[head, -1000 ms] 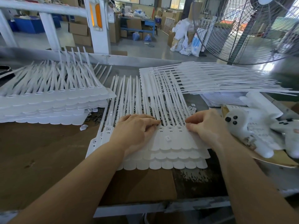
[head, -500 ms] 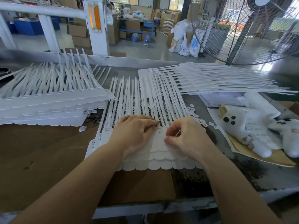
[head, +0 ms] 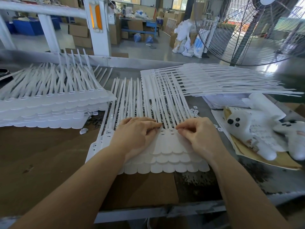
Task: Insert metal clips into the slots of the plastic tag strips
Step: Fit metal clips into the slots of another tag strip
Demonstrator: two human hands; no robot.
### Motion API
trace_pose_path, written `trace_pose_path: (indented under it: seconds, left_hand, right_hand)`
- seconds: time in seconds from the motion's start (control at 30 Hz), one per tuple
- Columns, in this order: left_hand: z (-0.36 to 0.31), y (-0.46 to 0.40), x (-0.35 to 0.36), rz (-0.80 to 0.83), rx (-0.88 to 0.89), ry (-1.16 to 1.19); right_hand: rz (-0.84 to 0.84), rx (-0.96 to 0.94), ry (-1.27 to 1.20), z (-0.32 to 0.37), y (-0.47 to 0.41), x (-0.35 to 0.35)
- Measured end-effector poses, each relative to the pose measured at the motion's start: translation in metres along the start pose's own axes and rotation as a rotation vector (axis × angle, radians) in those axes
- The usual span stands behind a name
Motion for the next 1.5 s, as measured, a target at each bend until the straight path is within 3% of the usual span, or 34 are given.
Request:
trace_pose_path:
  seconds: [0.27,0.9,1.5]
  left_hand:
    - [0.0,0.0,0.0,0.009,-0.009,0.003]
    - [0.0,0.0,-0.001,0.04,-0.001,0.008]
    - [-0.001,0.0,-0.001,0.036,-0.005,0.029]
  right_hand:
    - [0.026,-0.002,0.013,-0.003,-0.003,-0.002]
    - [-0.144,0.116,-0.079,-0.032,-0.017,-0.033]
    - [0.02,0.308,-0.028,-0.04,-0.023,-0.038]
Point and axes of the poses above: each hand's wrist, its own y-axis away from the middle knuckle, its own x-axis out of the palm, z = x × y, the point moved 4 cm from there along -y, towards the middle knuckle, and after that the axes turned 2 degrees about z, right-handed, at the moved point
